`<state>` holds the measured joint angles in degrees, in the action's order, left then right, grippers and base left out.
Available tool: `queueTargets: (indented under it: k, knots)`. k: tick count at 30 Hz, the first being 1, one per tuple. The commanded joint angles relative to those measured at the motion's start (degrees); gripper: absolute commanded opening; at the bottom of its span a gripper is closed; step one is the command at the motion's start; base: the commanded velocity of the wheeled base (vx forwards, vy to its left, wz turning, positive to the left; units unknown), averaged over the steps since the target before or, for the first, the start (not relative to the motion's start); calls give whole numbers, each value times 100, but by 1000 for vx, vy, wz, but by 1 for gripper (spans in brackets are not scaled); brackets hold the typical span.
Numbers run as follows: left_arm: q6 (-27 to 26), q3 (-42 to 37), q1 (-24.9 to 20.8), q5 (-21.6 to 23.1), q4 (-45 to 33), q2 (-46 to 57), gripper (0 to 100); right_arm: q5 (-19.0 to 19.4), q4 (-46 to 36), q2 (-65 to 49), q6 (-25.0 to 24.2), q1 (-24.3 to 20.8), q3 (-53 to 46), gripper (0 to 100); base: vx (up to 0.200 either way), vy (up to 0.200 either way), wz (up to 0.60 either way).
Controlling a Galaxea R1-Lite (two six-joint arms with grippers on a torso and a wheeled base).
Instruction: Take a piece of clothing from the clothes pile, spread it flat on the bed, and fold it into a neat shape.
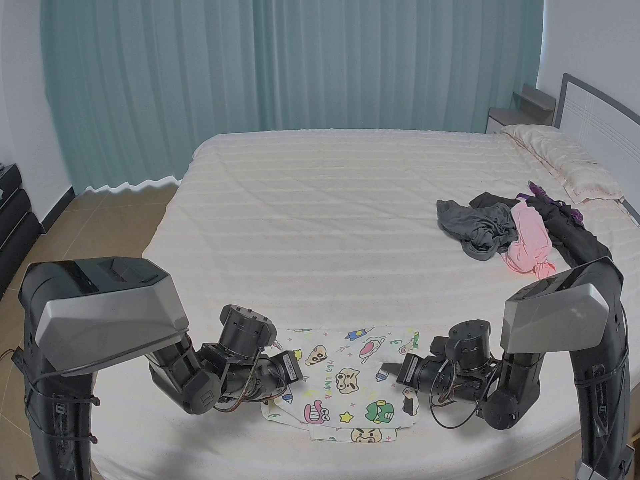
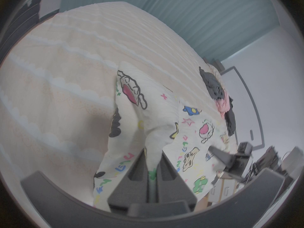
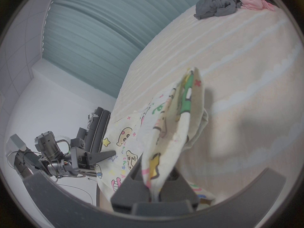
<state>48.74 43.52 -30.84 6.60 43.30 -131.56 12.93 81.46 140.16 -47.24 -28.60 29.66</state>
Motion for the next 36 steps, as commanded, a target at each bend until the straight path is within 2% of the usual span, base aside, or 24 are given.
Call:
queueTargets:
  k: [1, 6, 36]
  knots:
    - [92, -89, -27, 0, -6, 227, 0, 34, 54, -199, -110, 30, -215, 0, 0, 0, 0]
    - [145, -107, -71, 0, 12, 245, 0, 25, 353, -146, -260, 47, -241, 0, 0, -200, 0]
    - [347, -291, -212, 17, 56, 500, 0, 7, 371, -401, -260, 276, -479, 0, 0, -200, 0]
